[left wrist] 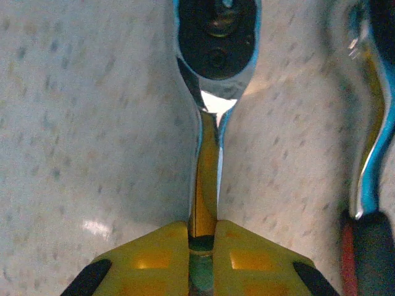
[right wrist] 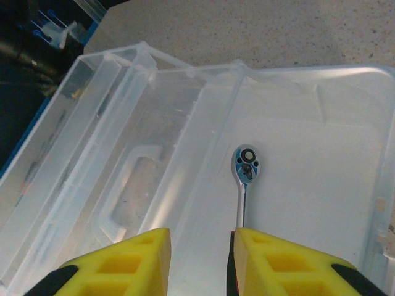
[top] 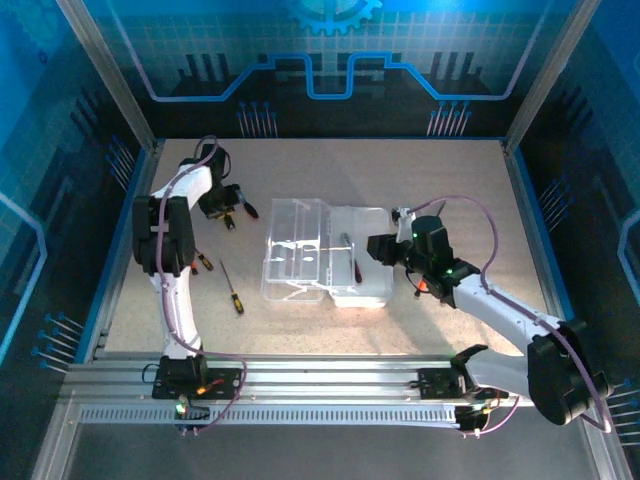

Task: Pack the tool kit

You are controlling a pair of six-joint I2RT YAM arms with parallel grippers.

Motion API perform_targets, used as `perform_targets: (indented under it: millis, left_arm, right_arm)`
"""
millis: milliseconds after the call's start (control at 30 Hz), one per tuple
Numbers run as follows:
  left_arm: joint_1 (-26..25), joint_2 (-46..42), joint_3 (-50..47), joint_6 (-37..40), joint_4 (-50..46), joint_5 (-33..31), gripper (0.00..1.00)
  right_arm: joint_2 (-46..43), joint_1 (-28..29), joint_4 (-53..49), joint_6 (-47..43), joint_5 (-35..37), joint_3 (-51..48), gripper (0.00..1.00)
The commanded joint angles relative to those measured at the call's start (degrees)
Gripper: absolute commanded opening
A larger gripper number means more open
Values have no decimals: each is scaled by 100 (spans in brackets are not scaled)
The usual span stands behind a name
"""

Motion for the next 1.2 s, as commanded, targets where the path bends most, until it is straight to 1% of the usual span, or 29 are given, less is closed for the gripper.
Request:
perform_targets:
  millis: [0,33,67,100,200,233,400,467,567,767,1000,1167]
  left_arm:
    - [45,-525,-858,-456,70,369,9]
    - [44,-641,-1031,-535,158,481,14]
    - [40,-732,-1130,-584,175,526,26]
    - [44,-786,-1158,-616,147,522,35]
    - [49,-784,-964,-510,-83,364,49]
    - [53,-717,-779,-443,-223,283,51]
    - [62,-197,257,-168,-815,26,51]
    - [61,84,698,-72,-1052,-50,47]
    - [62,382,1027,-46,-1256,-81,43]
    - [62,271,633,-73,-1034,-256,43]
    - [62,-42,198,150,-793,-394,46]
    - [70,337,382,276,-688,-424,39]
  right_arm:
    - [-167,-60,155,93,-158,-85,33]
    - [-178,-60,162,113,-184,-87,33]
    - [-183,-60,171,128,-209,-87,33]
    - [-184,-60,190,146,-228,-87,33]
    - [-151,-60,214,164,-239,-95,33]
    - [-142,-60,219,164,-231,-100,33]
    - [-154,-60,205,152,-235,-95,33]
    - [-143,-69,188,134,-213,-84,33]
    - [-142,-60,165,115,-204,-78,33]
    - [-122,-65,135,98,-156,-61,33]
    - [-60,-61,144,121,-195,-54,33]
    - [-55,-61,153,130,-224,-61,33]
